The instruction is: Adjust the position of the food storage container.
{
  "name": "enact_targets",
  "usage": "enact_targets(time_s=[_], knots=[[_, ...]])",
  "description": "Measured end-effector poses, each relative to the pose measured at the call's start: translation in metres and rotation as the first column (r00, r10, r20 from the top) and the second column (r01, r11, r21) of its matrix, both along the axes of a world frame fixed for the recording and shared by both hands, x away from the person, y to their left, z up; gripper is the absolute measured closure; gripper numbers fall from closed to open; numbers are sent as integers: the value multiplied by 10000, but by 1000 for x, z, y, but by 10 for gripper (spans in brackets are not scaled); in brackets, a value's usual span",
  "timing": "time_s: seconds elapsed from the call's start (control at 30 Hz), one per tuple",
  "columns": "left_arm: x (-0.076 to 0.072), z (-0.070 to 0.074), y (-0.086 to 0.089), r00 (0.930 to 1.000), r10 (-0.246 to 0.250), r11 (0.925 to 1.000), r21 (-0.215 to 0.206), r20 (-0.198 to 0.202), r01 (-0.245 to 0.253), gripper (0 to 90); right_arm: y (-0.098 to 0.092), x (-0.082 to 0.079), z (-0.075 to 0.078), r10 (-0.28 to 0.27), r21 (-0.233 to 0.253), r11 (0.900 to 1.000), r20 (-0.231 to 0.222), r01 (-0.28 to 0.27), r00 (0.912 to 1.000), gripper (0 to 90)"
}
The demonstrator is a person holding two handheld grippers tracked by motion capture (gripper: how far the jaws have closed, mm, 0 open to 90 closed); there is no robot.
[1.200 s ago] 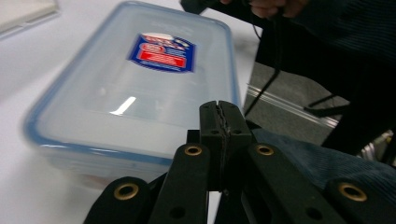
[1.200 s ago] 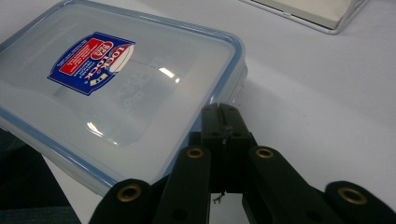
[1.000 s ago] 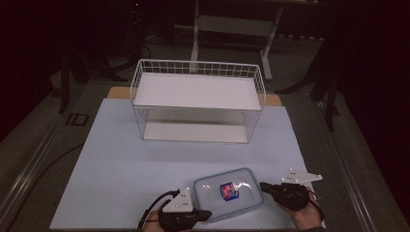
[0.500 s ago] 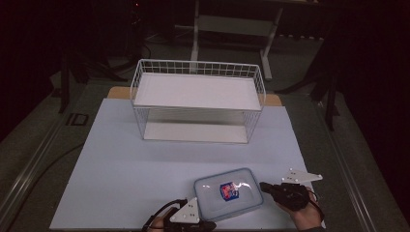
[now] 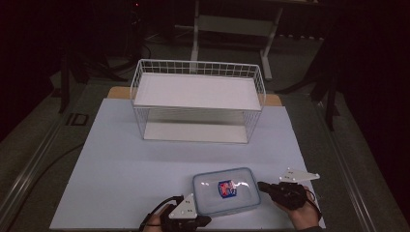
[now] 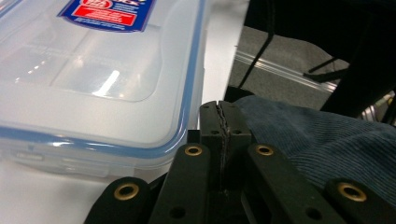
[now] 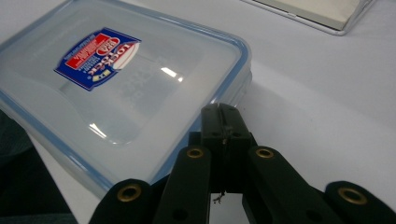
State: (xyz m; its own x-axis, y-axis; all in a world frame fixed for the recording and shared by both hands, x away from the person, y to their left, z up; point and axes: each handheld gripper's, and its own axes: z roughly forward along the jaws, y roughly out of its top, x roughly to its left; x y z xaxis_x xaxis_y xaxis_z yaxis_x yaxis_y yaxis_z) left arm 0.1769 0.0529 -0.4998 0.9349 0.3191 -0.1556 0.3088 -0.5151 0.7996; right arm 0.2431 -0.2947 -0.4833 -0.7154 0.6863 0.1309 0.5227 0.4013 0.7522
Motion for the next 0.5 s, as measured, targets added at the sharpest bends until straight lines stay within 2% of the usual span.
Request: enact_targets(time_s=[0.23, 0.5], knots=[[7, 0, 9, 9985, 544, 9984, 148, -1, -544, 894, 13, 5, -1, -37, -39, 10000, -23, 37, 10000, 900], [21, 1, 22, 9913, 1312, 9912, 207, -32, -1311, 894, 33, 14, -1, 220, -39, 9998, 22, -220, 9998, 900]])
